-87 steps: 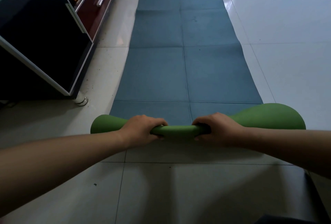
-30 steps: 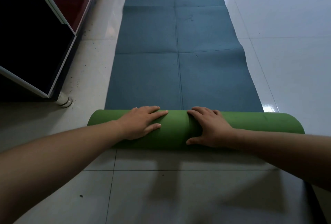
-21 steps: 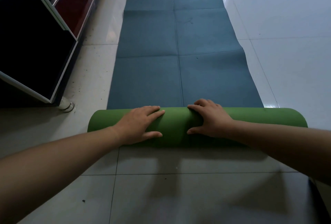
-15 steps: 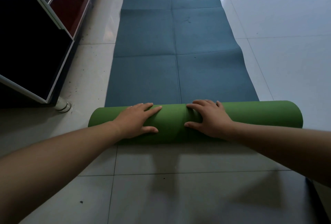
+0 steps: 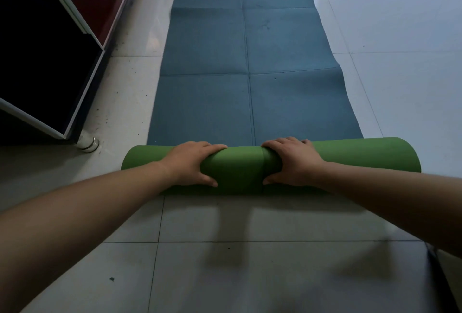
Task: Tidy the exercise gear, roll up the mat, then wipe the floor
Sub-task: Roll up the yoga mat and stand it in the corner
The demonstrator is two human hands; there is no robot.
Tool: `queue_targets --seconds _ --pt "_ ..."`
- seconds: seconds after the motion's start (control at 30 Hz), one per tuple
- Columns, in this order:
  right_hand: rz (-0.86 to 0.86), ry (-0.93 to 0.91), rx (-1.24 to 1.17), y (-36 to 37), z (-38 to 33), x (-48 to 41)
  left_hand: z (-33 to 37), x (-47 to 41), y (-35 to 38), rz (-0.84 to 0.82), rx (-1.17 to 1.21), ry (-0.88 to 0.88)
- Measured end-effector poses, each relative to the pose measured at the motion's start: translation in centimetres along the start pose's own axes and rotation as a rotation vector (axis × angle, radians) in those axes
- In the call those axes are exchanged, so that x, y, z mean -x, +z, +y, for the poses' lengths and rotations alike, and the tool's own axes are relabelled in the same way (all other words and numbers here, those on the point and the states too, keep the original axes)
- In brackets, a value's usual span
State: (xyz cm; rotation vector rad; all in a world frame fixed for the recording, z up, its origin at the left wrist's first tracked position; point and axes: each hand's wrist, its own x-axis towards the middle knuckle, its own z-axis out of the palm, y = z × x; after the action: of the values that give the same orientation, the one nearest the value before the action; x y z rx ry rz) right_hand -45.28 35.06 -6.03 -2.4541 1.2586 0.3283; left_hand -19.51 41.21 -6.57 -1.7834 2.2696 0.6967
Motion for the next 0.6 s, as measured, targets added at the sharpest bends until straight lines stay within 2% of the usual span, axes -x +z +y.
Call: queue_targets --seconds 0.6 --pt "0.197 -0.061 -0.023 -0.8 -0.4 2.6 1.0 2.3 -0.1 0.218 -0.043 0.043"
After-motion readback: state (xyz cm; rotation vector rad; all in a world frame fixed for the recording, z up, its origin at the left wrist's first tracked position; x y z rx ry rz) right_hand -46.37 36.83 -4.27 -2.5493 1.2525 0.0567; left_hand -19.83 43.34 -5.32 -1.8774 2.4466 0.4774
